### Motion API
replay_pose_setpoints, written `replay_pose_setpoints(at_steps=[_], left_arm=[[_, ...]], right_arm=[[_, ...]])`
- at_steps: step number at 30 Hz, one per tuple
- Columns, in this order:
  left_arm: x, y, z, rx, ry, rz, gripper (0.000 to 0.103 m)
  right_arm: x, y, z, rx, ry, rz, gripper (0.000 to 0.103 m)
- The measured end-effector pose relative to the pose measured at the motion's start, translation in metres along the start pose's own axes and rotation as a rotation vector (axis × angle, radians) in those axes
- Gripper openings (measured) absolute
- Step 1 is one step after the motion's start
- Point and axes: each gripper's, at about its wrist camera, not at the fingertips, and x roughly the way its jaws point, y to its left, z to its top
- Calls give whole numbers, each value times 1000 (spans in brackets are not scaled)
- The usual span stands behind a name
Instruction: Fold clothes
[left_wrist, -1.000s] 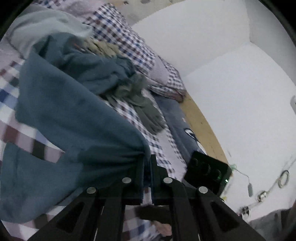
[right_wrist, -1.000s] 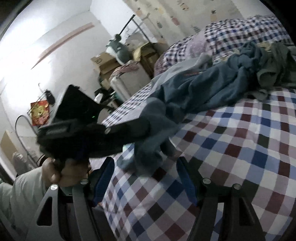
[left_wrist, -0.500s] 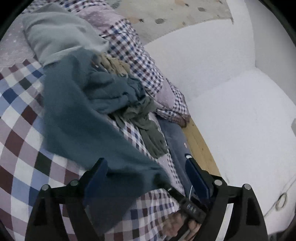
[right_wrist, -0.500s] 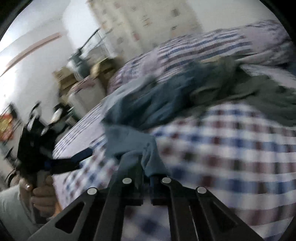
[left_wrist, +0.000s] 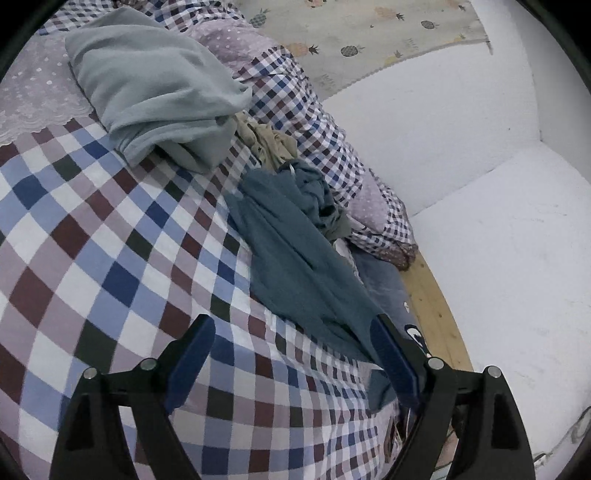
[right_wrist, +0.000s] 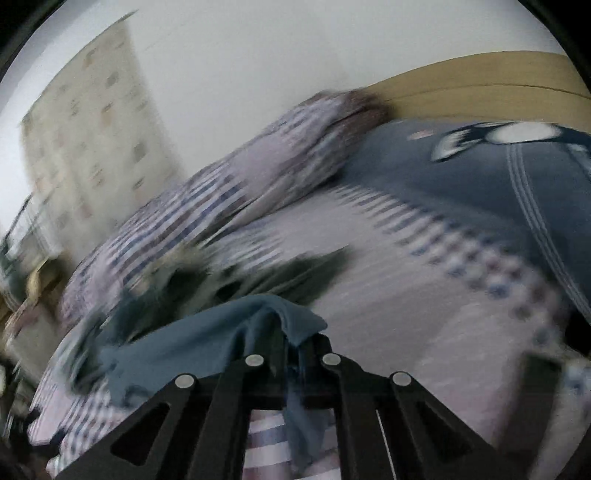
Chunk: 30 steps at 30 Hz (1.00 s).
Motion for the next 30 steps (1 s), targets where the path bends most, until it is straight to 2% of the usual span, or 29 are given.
replay_pose_setpoints(at_steps=[4,7,8,10,12,14,15,16,18,22,26,29,30], left_arm=[[10,-3,-3,6,-1,6,88],[21,-8,-8,40,14,29,88],[24,-9,-10,54,20,39,88],[30,-13,-13,82,32,53,88],[37,-14,-16,101,42,68,88],[42,-15,-18,110,47,75,88],[44,-16,-19,115,48,77,88],[46,-16,-20,119,49,79,88],[49,-17,-21,134,52,89,88],[51,-18,-24,168,36,112,88],[53,-18,-27,209,6,151,88],[60,-16,-26,209,13,170,88],[63,-16,-25,205,20,170,88]], right_arm=[[-16,-80,16,151,-85,-263,1],[-15,-122,12,252,-75,-449,2],[-10,-133,8,280,-47,-483,2],[1,-136,3,290,1,-491,5],[10,-121,3,238,20,-515,7],[10,-95,6,156,-13,-534,18],[8,-83,5,122,-36,-526,38],[4,-73,3,98,-60,-502,50],[-2,-50,-2,46,-101,-441,51],[2,25,-20,-129,-115,-216,51],[17,108,-57,-324,-66,1,51],[30,161,-91,-480,-12,145,51],[34,181,-106,-553,0,181,56]])
